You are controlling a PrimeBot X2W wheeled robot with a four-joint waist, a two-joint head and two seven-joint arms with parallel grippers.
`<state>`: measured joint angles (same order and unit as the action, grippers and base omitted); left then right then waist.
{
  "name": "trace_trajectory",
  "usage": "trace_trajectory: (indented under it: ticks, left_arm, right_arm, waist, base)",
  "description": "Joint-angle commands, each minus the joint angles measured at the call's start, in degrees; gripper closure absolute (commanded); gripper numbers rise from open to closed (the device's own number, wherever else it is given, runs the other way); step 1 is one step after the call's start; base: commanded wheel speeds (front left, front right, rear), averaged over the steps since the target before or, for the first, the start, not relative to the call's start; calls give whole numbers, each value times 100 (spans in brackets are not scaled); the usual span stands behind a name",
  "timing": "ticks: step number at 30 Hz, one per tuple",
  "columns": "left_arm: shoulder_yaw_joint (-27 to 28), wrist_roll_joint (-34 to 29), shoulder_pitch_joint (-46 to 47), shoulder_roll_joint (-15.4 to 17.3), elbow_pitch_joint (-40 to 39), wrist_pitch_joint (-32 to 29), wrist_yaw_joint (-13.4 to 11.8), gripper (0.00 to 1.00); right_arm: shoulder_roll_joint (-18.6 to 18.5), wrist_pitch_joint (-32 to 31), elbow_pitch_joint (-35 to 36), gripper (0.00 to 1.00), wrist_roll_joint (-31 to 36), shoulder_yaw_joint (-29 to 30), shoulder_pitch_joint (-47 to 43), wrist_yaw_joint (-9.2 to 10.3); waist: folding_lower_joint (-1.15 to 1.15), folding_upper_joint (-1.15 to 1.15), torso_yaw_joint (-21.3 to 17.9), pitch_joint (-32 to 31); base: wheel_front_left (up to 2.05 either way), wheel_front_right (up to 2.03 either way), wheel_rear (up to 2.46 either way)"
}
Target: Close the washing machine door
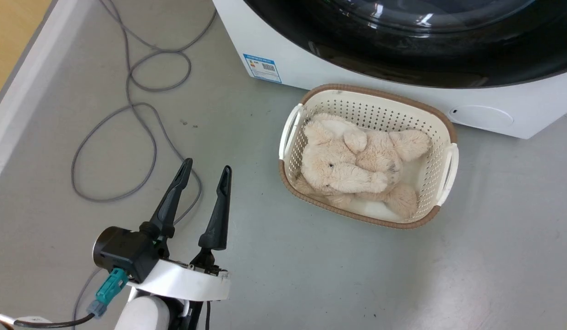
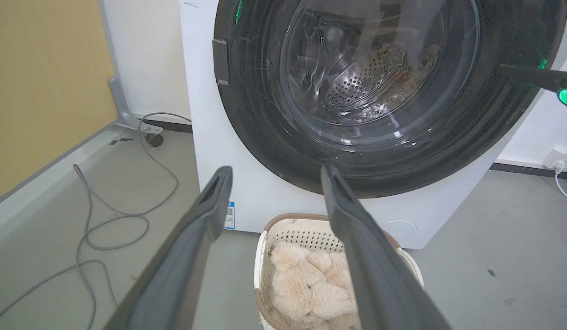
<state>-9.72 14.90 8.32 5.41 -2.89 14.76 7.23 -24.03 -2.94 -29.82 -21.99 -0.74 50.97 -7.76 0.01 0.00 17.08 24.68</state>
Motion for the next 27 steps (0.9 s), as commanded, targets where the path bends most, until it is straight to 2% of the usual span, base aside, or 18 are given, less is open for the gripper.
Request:
trace_trajectory:
  ticks: [1,8,14,23,27]
  left_arm:
    - [4,49,94,-21,5,24,25,0]
    - [44,41,72,-53,48,24,25,0]
    - [214,97,-31,-91,131,24,25,0]
    - [561,140,-402,-144,396,24,25,0]
    - [673,105,-600,-150,540,24,25,0]
  right_arm:
    - [-6,35,-99,100,72,162,191,27]
    - [197,124,-317,100,277,371,267,27]
    - [337,380,-346,100,231,267,-126,27]
    - [283,1008,193,100,62,-578,-1539,27]
    - [351,1245,550,100,-137,-645,-2250,27]
  waist:
    - [-1,0,12,15]
    - [-1,0,-6,-61]
    - [-1,0,-150,-450]
    - [-1,0,-538,-1445]
    - [-1,0,-718,-1813]
  base:
    - [0,0,0]
    - [0,0,0]
    - [0,0,0]
    - [0,0,0]
    - [0,0,0]
